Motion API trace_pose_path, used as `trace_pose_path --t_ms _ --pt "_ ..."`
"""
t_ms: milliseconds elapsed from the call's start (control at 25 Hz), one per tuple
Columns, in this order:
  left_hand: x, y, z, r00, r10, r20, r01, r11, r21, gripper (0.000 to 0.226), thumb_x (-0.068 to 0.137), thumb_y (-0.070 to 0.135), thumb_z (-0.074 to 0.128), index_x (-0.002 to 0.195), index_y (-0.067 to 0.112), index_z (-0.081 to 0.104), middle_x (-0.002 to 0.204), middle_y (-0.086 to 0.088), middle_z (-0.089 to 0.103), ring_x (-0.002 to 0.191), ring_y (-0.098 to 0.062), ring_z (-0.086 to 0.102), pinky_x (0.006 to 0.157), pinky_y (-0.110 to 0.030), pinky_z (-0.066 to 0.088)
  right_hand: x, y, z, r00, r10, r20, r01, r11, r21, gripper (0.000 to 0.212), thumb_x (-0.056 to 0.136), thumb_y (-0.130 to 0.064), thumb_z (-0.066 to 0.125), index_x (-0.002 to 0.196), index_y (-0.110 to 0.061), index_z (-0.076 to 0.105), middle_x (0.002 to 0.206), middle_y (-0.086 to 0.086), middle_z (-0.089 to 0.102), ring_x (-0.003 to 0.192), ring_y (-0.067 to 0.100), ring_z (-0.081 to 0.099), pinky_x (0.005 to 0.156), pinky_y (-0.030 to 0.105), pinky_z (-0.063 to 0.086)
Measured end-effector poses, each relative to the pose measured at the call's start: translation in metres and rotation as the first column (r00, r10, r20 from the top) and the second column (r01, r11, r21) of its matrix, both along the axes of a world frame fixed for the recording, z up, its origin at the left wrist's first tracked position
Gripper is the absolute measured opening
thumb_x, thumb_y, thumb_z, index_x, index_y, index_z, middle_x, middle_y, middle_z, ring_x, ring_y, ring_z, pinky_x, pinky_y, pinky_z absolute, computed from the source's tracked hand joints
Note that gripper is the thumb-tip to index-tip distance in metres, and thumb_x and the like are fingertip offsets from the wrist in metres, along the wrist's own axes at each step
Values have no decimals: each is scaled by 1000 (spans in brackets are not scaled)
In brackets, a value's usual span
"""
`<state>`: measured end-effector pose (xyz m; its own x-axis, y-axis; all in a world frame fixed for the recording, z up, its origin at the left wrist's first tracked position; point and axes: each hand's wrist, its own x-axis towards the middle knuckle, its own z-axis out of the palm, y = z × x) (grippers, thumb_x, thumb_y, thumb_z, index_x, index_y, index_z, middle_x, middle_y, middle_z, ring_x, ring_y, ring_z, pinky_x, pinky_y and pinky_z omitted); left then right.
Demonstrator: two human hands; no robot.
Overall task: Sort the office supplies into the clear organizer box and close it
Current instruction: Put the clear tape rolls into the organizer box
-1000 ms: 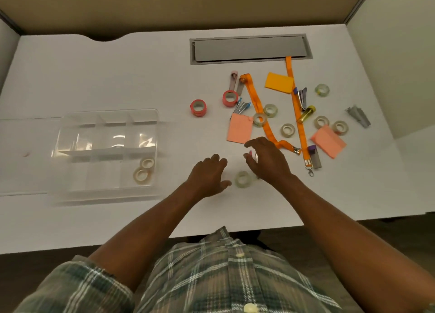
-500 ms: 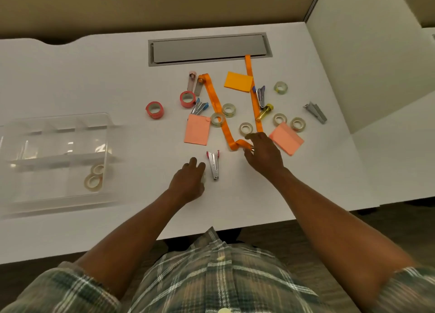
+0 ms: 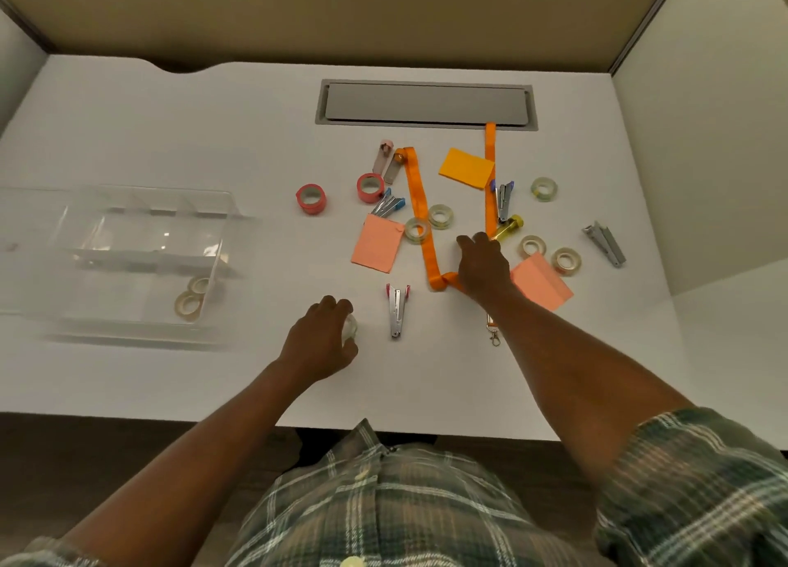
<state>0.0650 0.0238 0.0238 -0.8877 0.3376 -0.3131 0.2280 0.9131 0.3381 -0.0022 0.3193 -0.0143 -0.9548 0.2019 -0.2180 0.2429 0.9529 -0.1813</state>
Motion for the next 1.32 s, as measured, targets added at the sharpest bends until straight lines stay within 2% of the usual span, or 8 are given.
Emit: trace_pose_path --t_ms 320,400,520,640,800,960,1120,1320 --pt "-5 -30 19 985 168 -34 -161 974 162 51 79 30 68 126 17 52 111 -5 53 95 -26 58 74 -33 50 -14 -39 27 936 -218 -277 75 891 -449 27 94 -6 53 118 -10 64 114 12 70 105 30 65 87 28 46" --pt "-9 -46 24 974 224 -43 -210 954 213 51 80 29 67 127 18 51 112 -6 51 92 -25 58 74 -33 51 -20 -74 40 939 -303 -164 131 755 -643 20 93 -15 58 111 -19 65 110 6 70 97 25 69 90 31 53" --pt "-17 -77 32 955 282 -87 -251 932 261 50 80 27 67 127 17 52 114 -6 50 90 -24 59 75 -34 53 -26 -139 58 925 -358 129 270 377 -886 17 92 -19 55 102 -27 66 110 6 68 97 23 69 85 40 61" --pt "-24 -118 36 928 340 -152 -288 914 285 51 79 25 70 126 15 54 116 -8 52 89 -25 60 73 -32 52 -27 -209 77 942 -238 235 291 237 -927 23 97 -13 48 110 -16 66 114 14 67 100 28 68 76 31 61" --pt "-36 -176 36 878 423 -224 -369 896 248 52 78 30 74 124 13 55 114 -11 56 89 -25 61 74 -35 56 -27 -288 89 990 13 142 126 382 -915 31 97 -13 43 117 -19 66 117 5 67 107 25 65 80 30 60" --pt "-50 -226 27 909 291 -299 -310 950 -16 56 77 40 74 123 11 60 108 -12 65 95 -31 62 80 -40 48 -37 -347 90 924 357 -138 -355 662 -660 37 99 -14 43 133 -19 57 128 5 66 114 24 62 95 33 50" --pt "-60 -250 15 942 194 -273 -246 954 -171 56 80 52 70 121 15 63 110 -7 70 103 -29 59 86 -41 43 -45 -383 80 778 621 -95 -594 678 -434 54 94 -3 45 144 -22 47 144 2 55 130 22 51 104 34 42" --pt "-68 -258 4 957 147 -250 -201 958 -203 63 79 66 62 121 19 64 109 -3 70 106 -26 58 89 -40 41 -45 -390 67 677 734 -57 -718 641 -270 52 95 -7 47 146 -18 44 146 3 50 135 25 43 102 43 44"
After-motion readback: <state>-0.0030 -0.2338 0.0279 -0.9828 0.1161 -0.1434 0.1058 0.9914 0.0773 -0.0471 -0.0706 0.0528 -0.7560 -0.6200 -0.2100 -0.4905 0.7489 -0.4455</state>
